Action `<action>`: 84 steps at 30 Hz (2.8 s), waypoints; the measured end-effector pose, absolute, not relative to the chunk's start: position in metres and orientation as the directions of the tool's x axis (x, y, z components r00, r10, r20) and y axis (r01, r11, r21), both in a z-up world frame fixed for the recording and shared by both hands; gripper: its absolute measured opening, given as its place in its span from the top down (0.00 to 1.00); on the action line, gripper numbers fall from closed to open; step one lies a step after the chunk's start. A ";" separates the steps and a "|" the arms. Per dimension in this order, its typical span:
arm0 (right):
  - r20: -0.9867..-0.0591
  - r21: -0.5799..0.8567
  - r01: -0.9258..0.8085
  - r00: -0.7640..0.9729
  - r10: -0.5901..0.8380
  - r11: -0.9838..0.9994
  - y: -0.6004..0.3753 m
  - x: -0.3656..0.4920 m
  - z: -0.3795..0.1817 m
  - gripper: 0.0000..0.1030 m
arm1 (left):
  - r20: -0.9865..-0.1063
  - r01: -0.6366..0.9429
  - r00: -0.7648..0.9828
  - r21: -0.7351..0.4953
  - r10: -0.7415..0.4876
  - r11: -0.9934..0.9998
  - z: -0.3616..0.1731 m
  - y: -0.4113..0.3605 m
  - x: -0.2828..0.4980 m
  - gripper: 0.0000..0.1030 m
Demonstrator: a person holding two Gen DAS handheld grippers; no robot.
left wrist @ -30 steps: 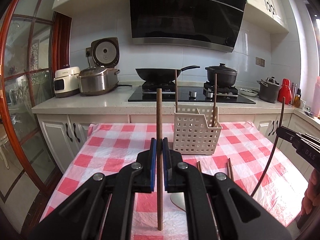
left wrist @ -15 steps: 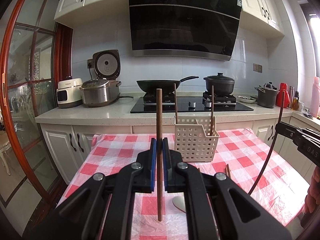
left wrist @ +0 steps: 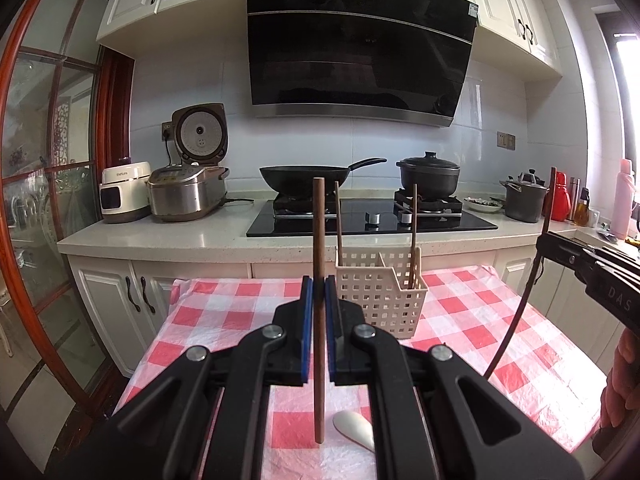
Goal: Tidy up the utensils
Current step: 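Lift both chopsticks upright and carry them toward the white basket, then lower both chopsticks into the white basket and open both tools, then move back to the table and close the right tool on a brown chopstick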
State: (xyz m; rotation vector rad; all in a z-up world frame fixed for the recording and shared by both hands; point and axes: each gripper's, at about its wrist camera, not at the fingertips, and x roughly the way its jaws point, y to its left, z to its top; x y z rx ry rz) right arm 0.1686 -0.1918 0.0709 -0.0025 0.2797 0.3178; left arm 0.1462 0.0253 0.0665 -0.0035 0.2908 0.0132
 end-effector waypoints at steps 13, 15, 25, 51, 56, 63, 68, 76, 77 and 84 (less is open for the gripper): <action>-0.220 0.044 -0.308 0.925 0.310 0.950 -0.186 0.214 0.092 0.94 | -0.245 0.023 0.969 -0.003 -0.023 1.000 0.105 0.011 0.194 0.94; -0.208 0.034 -0.310 0.928 0.310 0.950 -0.185 0.224 0.095 0.94 | -0.236 0.021 0.972 0.003 -0.020 1.000 0.110 0.007 0.207 0.94; -0.204 0.031 -0.289 0.935 0.289 0.957 -0.181 0.287 0.107 0.94 | -0.193 0.030 0.981 -0.004 -0.030 1.000 0.153 -0.005 0.282 0.94; -0.397 0.028 -0.304 0.871 0.290 0.952 -0.151 0.410 0.028 0.94 | -0.394 -0.025 0.919 -0.021 0.015 0.999 0.054 -0.002 0.434 0.94; -0.411 0.009 -0.297 0.869 0.275 0.955 -0.153 0.399 0.025 0.89 | -0.394 -0.031 0.918 0.000 0.028 1.000 0.050 0.004 0.414 0.86; -0.392 0.054 -0.280 0.877 0.278 0.958 -0.176 0.350 0.039 0.82 | -0.321 -0.068 0.945 -0.017 0.059 0.998 0.068 0.027 0.349 0.39; -0.400 0.102 -0.262 0.872 0.281 0.960 -0.194 0.309 0.029 0.70 | -0.307 -0.119 0.946 -0.030 0.104 0.992 0.063 0.041 0.293 0.17; -0.523 0.192 -0.177 0.814 0.253 0.965 -0.218 0.268 -0.035 0.70 | -0.376 -0.165 0.916 -0.034 0.140 0.986 0.017 0.056 0.226 0.11; -0.551 0.190 -0.163 0.798 0.242 0.968 -0.218 0.266 -0.047 0.71 | -0.402 -0.175 0.905 -0.046 0.142 0.984 0.007 0.059 0.219 0.11; -0.687 0.202 -0.119 0.691 0.227 0.972 -0.212 0.265 -0.104 0.86 | -0.527 -0.224 0.835 -0.064 0.158 0.972 -0.055 0.064 0.202 0.12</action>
